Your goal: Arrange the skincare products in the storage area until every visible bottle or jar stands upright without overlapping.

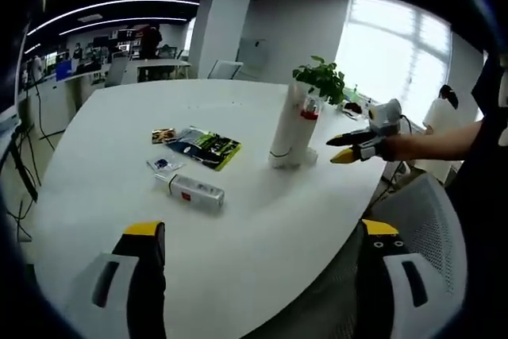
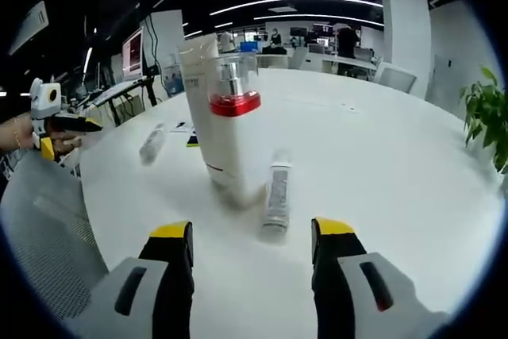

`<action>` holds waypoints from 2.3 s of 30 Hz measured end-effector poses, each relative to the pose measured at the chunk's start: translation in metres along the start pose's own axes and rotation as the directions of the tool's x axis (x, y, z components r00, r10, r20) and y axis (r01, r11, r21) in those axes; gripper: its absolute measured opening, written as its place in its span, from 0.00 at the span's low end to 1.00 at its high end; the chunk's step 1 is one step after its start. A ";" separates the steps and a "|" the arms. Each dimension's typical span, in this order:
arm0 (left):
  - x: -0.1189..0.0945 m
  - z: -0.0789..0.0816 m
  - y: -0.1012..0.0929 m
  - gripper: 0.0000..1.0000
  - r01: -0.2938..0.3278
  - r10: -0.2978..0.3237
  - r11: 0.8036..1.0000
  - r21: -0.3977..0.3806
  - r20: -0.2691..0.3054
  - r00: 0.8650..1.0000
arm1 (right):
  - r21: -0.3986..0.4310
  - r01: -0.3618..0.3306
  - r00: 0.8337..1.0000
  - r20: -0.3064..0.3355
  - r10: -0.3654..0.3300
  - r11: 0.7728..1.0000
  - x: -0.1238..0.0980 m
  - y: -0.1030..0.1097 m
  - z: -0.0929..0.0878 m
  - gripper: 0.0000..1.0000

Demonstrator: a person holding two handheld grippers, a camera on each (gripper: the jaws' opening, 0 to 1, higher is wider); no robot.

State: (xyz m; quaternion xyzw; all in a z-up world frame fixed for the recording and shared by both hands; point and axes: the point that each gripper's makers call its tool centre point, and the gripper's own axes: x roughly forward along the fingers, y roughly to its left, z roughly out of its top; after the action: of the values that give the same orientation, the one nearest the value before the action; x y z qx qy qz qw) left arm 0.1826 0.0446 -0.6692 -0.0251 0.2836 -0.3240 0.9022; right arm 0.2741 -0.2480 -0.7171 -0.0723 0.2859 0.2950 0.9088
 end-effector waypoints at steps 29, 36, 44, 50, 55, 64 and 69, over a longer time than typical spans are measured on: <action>0.004 -0.012 0.001 0.95 -0.011 0.012 1.000 0.010 -0.053 0.999 | -0.016 0.006 0.998 -0.058 -0.007 1.000 0.026 -0.023 -0.001 0.54; 0.003 -0.013 0.007 0.93 -0.027 0.027 1.000 0.005 -0.050 0.998 | -0.017 0.020 0.996 -0.084 -0.021 1.000 0.041 -0.027 -0.001 0.48; 0.004 -0.013 0.006 0.93 -0.037 0.037 0.999 0.002 -0.055 0.998 | -0.059 0.031 0.988 -0.148 -0.039 0.998 0.057 -0.029 -0.001 0.41; 0.003 -0.014 0.009 0.92 -0.046 0.046 0.999 0.005 -0.060 0.997 | -0.082 0.023 0.981 -0.189 -0.039 0.996 0.064 -0.028 -0.003 0.36; 0.003 -0.015 0.011 0.92 -0.049 0.050 0.999 0.007 -0.066 0.997 | -0.116 0.007 0.975 -0.221 -0.033 0.993 0.073 -0.027 -0.002 0.32; 0.004 -0.019 0.013 0.91 -0.057 0.058 0.998 0.011 -0.081 0.995 | -0.121 0.002 0.975 -0.219 -0.028 0.993 0.077 -0.035 -0.001 0.22; 0.004 -0.021 0.016 0.91 -0.061 0.062 0.998 0.008 -0.082 0.995 | -0.122 0.018 0.974 -0.221 -0.045 0.992 0.081 -0.039 -0.003 0.21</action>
State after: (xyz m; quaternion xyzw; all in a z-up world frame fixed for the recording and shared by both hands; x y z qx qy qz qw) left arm 0.1832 0.0576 -0.6920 -0.0005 0.3201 -0.2975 0.8995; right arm 0.3488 -0.2411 -0.7666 -0.1639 0.3670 0.2872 0.8694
